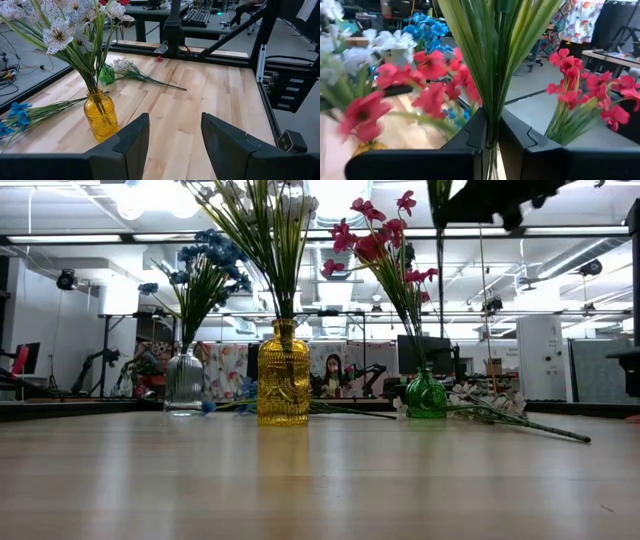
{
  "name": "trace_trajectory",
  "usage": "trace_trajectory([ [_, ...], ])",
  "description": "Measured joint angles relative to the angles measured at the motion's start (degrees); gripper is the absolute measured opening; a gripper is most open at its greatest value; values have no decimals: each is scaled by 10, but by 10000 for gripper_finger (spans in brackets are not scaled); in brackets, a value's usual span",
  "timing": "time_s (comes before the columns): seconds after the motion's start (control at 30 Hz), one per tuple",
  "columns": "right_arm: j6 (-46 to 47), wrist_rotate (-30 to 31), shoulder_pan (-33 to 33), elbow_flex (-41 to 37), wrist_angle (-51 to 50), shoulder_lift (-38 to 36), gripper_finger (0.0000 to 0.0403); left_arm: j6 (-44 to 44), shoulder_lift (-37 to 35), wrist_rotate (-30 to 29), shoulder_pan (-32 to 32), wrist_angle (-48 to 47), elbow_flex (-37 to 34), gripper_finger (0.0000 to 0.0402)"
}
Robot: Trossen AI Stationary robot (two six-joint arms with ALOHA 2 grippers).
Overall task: Sort flowers into vase by color
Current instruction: Put the red flowers into the green vase
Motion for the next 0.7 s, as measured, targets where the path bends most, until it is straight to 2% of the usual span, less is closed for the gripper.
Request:
trace_trajectory([
  [0.23, -14, -188, -160, 0, 43, 10, 28, 0, 0, 0, 1, 5, 0, 166],
  [0.3, -20, -256, -199, -1, 43, 12, 28, 0, 0, 0, 2, 10, 0, 166],
  [0.37, -18, -298, -229, -9, 45, 12, 28, 0, 0, 0, 2, 11, 0, 166],
  [0.53, -23, -309, -271, -50, 91, 10, 28, 0, 0, 0, 2, 13, 0, 166],
  [0.7, -18, -309, -281, -84, 138, 10, 28, 0, 0, 0, 2, 14, 0, 166],
])
